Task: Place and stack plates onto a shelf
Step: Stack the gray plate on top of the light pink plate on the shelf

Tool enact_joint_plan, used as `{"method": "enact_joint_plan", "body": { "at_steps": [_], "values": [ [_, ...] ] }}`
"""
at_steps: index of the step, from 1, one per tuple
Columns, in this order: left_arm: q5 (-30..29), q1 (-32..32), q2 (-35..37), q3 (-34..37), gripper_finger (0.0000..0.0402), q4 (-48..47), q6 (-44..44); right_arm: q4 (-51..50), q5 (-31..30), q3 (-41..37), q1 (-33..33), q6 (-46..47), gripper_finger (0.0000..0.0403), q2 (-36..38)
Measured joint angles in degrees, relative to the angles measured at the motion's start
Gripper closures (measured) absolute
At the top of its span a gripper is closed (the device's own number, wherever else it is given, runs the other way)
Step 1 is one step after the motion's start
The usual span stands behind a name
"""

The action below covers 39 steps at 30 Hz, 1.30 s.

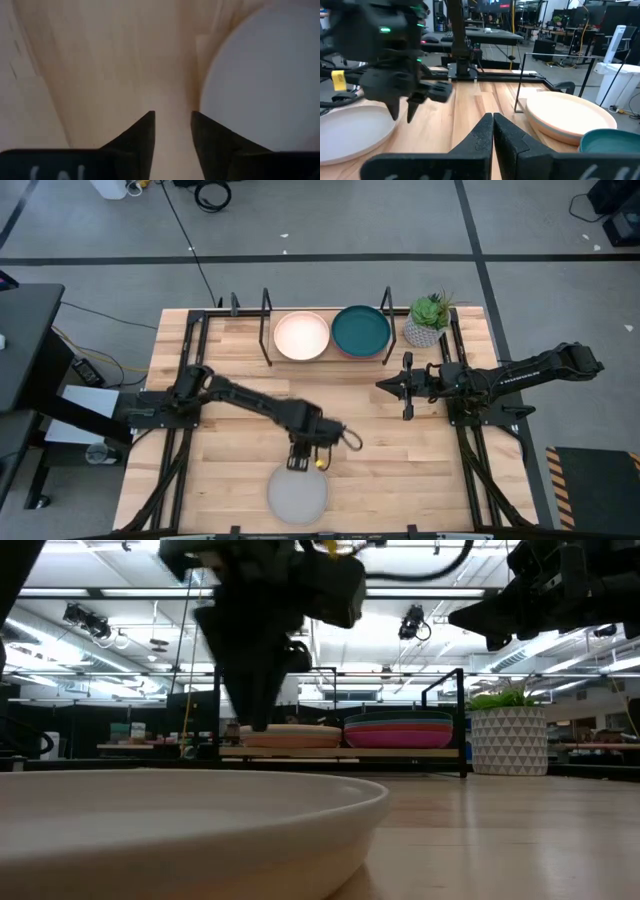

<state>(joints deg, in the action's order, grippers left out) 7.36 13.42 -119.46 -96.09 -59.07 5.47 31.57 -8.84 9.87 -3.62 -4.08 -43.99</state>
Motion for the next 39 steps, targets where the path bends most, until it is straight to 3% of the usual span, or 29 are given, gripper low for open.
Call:
{"method": "enact_joint_plan", "body": {
  "at_steps": [5,10,16,25,28,33,39],
  "values": [
    [-8.3,5.2,0.0,0.4,0.0218,-0.6,3.8,-0.1,0.0,0.0,0.0,0.0,0.0383,0.0],
    [-11.3,7.4,0.0,4.6,0.0185,0.9,9.6,0.5,-0.1,0.0,0.0,-0.4,0.0383,0.0],
    [-8.6,7.3,-0.1,8.3,0.0187,3.7,11.9,1.4,-0.3,0.0,0.1,-1.4,0.0383,0.0],
    [-7.5,6.5,1.4,8.3,0.0209,1.7,13.5,2.7,-0.5,0.0,0.1,-4.8,0.0383,0.0],
    [-4.7,6.2,3.2,8.3,0.0215,2.2,13.8,3.0,-0.7,0.0,0.1,-5.3,0.0383,0.0],
    [1.3,5.8,3.9,8.9,0.0220,5.4,16.8,3.1,-1.1,0.0,0.1,-6.2,0.0383,0.0],
    [3.1,5.8,3.9,13.9,0.0221,13.7,21.2,3.1,-1.1,0.0,0.1,-6.6,0.0383,0.0]
  ]
}}
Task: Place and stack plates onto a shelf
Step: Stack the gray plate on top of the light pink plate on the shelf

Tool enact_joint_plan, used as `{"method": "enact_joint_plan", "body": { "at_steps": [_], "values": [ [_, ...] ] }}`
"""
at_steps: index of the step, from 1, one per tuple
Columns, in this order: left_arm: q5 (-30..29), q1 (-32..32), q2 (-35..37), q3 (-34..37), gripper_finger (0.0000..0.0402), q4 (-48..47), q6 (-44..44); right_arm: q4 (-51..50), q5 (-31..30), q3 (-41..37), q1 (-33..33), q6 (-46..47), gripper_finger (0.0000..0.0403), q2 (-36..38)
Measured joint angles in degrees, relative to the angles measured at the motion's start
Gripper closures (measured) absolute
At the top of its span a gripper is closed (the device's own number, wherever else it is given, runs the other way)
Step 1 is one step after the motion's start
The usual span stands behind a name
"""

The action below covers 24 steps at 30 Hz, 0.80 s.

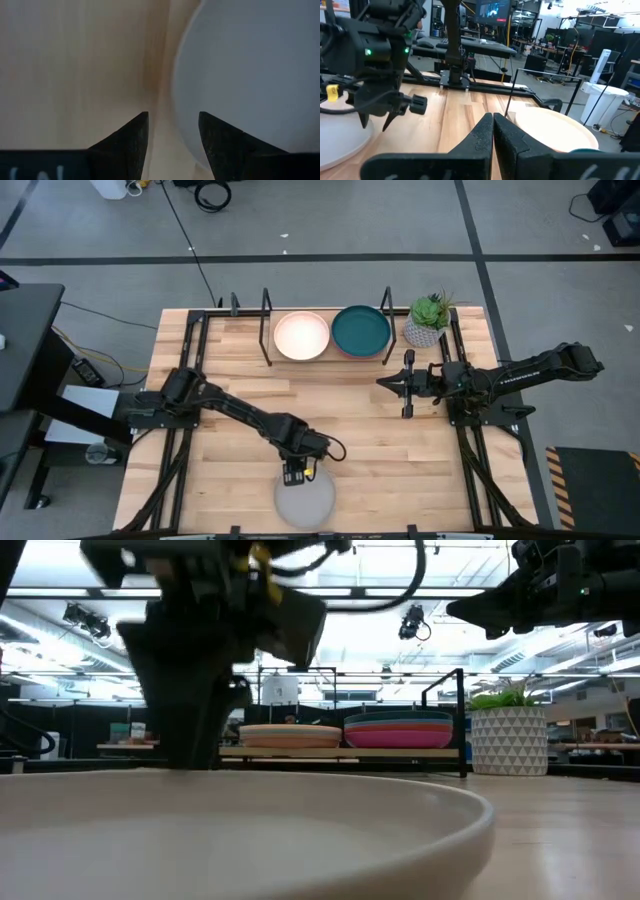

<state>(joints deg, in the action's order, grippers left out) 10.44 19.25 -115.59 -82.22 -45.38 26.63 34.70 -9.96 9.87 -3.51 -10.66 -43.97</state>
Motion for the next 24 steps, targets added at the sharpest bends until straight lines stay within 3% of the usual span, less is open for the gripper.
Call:
{"method": "enact_joint_plan", "body": {
  "at_steps": [9,13,19,24],
  "values": [
    [-2.3,0.2,0.0,2.8,0.0233,3.1,0.9,0.0,0.0,0.0,0.0,0.0,0.0383,0.0],
    [-2.4,0.3,0.0,2.8,0.0280,3.2,0.2,0.0,0.0,0.0,0.0,0.0,0.0383,0.0],
    [-2.3,0.1,0.0,2.8,0.0383,3.5,0.2,0.0,0.0,0.0,0.0,0.0,0.0383,0.0],
    [-2.5,-1.2,0.4,1.9,0.0388,0.7,1.1,0.0,0.0,0.0,0.0,0.4,0.0383,0.0]
  ]
}}
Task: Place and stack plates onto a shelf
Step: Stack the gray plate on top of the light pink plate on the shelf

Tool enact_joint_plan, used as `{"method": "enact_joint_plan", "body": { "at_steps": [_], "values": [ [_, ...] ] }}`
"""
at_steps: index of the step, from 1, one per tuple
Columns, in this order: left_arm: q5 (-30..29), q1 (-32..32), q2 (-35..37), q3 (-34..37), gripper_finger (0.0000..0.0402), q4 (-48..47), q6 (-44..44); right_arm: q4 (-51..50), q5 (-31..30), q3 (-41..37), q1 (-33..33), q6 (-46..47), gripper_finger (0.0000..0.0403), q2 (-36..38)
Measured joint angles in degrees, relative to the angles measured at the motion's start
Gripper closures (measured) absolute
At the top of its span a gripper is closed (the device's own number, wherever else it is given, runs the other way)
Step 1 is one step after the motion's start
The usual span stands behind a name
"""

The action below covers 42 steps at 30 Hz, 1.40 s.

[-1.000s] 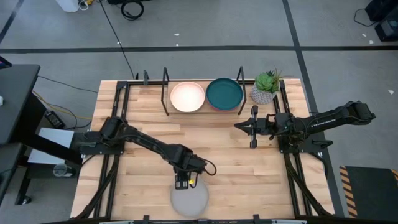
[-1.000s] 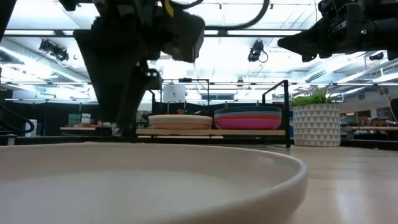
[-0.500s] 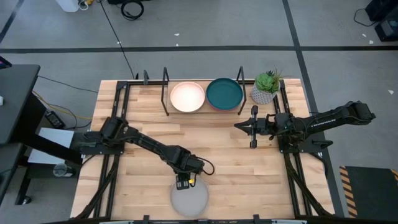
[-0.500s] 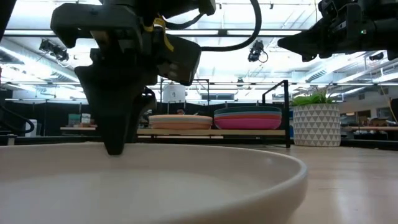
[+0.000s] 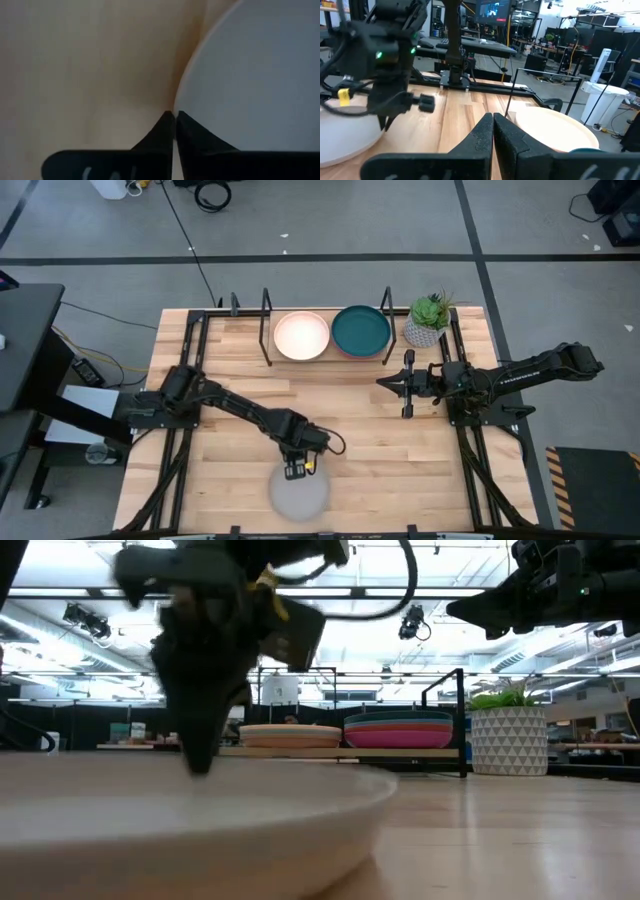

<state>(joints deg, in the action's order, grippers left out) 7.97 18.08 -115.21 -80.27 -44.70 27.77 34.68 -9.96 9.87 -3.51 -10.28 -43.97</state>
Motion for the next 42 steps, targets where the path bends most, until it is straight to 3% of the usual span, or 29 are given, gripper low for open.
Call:
{"method": "enact_joint_plan", "body": {
  "at_steps": [7,16,30,42],
  "values": [
    [-3.9,-5.8,6.5,-1.4,0.0390,-5.2,-3.9,-0.2,0.0,0.0,0.0,0.2,0.0383,0.0],
    [-7.8,-23.7,12.5,-1.4,0.0391,-9.6,-12.5,-0.9,0.0,0.0,0.0,1.4,0.0383,0.0],
    [-8.3,-47.3,11.7,-14.4,0.0391,-10.2,-26.7,-1.0,0.0,0.0,0.0,1.3,0.0383,0.0],
    [-8.3,-60.7,8.2,-15.0,0.0391,-8.9,-31.0,-1.0,0.0,0.0,0.0,1.2,0.0383,0.0]
  ]
}}
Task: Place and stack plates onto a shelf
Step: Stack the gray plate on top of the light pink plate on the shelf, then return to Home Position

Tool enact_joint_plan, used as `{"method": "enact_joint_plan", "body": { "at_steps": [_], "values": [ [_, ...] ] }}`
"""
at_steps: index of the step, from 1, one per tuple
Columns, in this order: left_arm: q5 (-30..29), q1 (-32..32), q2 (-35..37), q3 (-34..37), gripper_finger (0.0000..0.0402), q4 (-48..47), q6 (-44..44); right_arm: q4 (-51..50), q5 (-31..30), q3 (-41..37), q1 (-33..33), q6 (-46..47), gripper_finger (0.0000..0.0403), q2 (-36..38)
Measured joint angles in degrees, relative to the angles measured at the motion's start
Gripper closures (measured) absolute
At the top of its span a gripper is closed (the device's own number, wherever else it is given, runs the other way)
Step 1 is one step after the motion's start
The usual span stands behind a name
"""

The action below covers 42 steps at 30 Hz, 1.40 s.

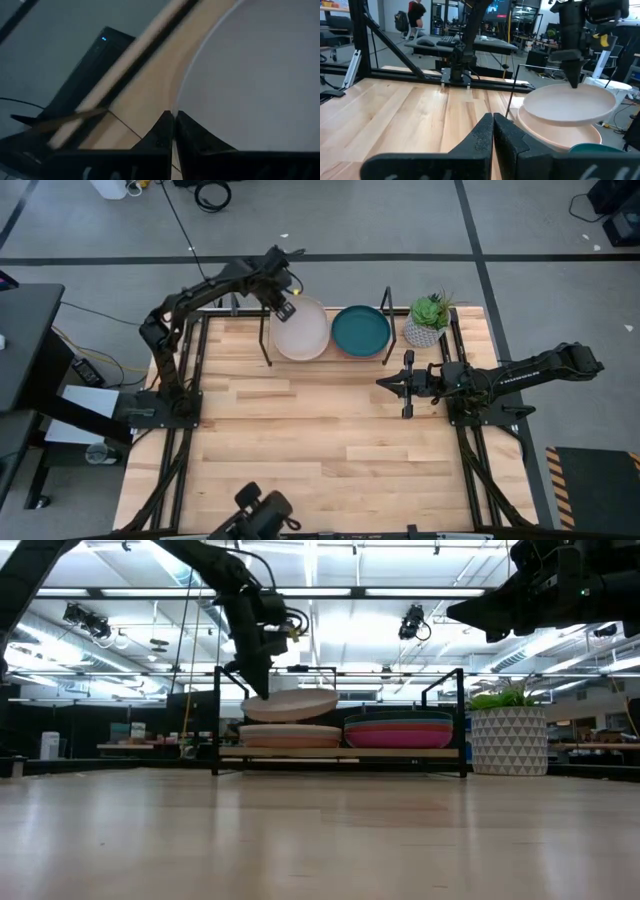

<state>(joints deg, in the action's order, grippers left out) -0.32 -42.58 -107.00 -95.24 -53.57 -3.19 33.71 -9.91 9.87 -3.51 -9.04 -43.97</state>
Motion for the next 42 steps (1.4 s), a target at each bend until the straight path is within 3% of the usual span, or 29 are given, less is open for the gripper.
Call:
{"method": "enact_joint_plan", "body": {
  "at_steps": [11,20,24,29,35,42],
  "values": [
    [1.2,-1.6,-3.9,-0.3,0.0388,1.2,-0.5,-0.1,0.0,0.0,0.0,0.0,0.0383,0.0],
    [-1.3,-0.2,-4.1,-2.3,0.0274,0.5,-1.0,-0.4,0.0,0.0,0.0,0.0,0.0383,0.0],
    [0.7,0.7,-4.1,-4.0,0.0247,-2.3,-6.4,-0.4,0.0,0.0,0.0,0.1,0.0383,0.0],
    [8.4,6.1,-4.0,-4.3,0.0247,-5.4,-15.5,-0.5,0.0,0.0,0.0,0.1,0.0383,0.0],
    [3.1,16.3,-2.9,-3.9,0.0259,-2.6,-18.9,-0.7,0.0,0.0,0.0,0.1,0.0383,0.0],
    [2.6,24.6,3.7,0.8,0.0260,1.1,-17.5,-0.3,-0.7,0.0,0.0,3.9,0.0383,0.3]
  ]
}}
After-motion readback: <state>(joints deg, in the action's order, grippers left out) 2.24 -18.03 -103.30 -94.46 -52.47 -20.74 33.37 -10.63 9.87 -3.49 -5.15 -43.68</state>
